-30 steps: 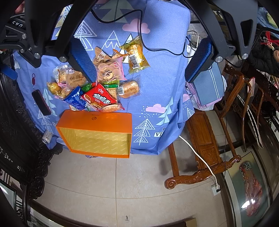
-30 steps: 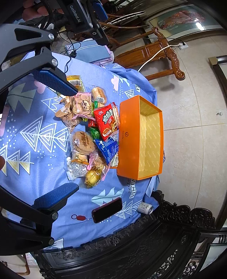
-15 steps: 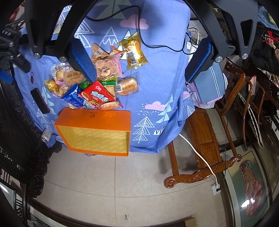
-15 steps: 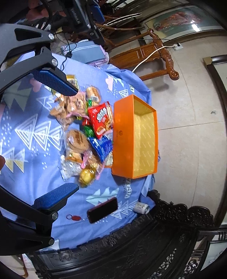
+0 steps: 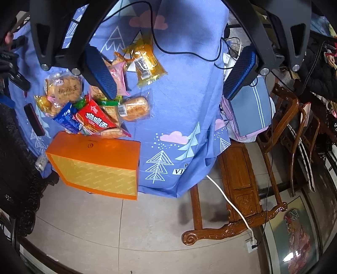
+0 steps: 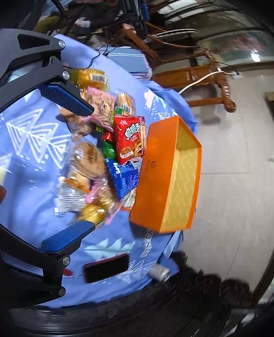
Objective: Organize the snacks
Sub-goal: 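Grasp the blue biscuit bag with the right gripper while the left gripper approaches the red chip bag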
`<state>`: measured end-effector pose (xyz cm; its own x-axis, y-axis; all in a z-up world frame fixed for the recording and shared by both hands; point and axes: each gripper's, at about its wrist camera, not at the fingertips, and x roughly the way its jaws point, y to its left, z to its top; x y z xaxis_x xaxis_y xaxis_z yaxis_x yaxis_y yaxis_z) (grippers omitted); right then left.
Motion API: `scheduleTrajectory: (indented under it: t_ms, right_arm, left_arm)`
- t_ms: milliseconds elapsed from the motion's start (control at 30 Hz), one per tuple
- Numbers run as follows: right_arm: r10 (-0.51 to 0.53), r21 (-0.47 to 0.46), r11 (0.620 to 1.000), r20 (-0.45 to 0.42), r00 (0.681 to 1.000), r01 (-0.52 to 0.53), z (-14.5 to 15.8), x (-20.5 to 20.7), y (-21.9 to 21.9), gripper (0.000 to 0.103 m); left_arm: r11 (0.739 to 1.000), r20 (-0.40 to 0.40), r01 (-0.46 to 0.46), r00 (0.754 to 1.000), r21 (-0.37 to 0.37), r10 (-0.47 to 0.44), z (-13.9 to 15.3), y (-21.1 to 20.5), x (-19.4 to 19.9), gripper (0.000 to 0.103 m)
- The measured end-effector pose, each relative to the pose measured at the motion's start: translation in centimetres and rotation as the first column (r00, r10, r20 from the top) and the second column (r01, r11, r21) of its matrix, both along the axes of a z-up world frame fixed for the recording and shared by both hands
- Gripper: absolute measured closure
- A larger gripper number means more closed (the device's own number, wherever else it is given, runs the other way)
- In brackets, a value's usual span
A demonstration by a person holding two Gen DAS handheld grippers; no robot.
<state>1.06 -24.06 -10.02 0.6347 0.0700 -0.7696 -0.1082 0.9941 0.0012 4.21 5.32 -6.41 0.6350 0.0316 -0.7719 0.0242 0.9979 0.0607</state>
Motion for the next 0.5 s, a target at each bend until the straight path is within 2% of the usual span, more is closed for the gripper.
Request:
scheduleTrajectory:
  t_ms: [100, 233, 500]
  right_arm:
    - [0.044, 0.017, 0.999, -0.029, 0.999, -0.043, -1.4, 3.7, -0.5, 0.004]
    - [0.085, -0.019, 0.996, -0.116, 0.990, -0.087, -4.6, 9.1, -1.1, 0.019]
    - [0.135, -0.061, 0.986, -0.238, 0.962, -0.153, -8.6, 14.1, -1.5, 0.022]
  left_arm:
    - [1.000, 0.005, 0.016, 1.000, -0.007, -0.016, -0.1, -0.4, 0.9, 0.004]
    - [1.000, 0.002, 0.027, 1.000, 0.005, -0.027, -0.5, -1.0, 2.3, 0.004]
    - [0.998, -0.060, 0.052, 0.997, 0.028, -0.051, -2.7, -2.2, 6.3, 0.004]
